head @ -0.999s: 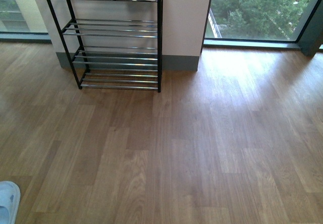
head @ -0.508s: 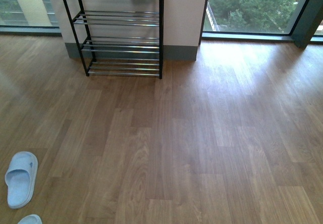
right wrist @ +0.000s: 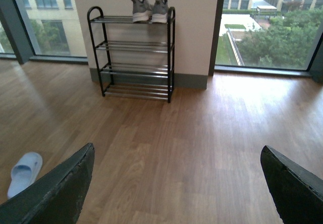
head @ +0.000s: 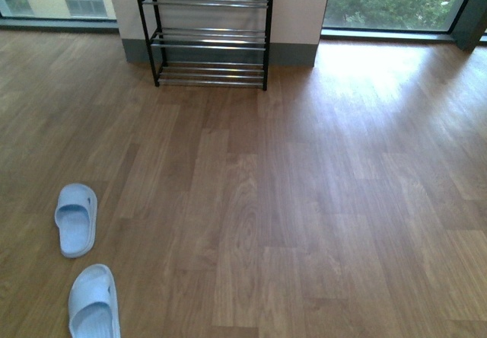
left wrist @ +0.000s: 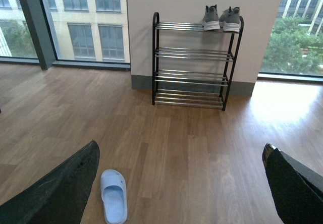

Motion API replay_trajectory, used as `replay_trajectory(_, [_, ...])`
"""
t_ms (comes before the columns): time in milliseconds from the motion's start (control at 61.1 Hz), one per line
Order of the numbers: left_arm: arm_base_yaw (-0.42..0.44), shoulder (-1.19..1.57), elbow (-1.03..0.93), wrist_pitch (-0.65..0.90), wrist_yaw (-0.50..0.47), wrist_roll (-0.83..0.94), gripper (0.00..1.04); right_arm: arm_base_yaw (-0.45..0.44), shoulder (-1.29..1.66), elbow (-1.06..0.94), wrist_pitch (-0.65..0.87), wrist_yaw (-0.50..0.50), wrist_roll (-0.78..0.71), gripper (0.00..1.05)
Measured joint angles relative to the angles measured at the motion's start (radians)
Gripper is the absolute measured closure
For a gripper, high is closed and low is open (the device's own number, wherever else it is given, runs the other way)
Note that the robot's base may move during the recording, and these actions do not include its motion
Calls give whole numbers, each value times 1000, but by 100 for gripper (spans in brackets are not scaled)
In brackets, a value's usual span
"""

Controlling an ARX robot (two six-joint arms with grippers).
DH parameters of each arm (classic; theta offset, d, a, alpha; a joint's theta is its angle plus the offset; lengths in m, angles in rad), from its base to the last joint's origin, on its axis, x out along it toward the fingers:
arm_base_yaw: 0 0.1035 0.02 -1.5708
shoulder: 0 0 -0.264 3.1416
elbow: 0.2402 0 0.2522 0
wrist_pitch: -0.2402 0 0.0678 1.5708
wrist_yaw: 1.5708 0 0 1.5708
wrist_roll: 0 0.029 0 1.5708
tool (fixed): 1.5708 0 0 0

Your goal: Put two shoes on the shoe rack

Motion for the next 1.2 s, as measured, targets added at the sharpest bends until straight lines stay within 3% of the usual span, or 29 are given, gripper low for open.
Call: replay_trajectory(1196, [0,0,0,0,-2,0,9,0,-1,0,-1,-1,0,9])
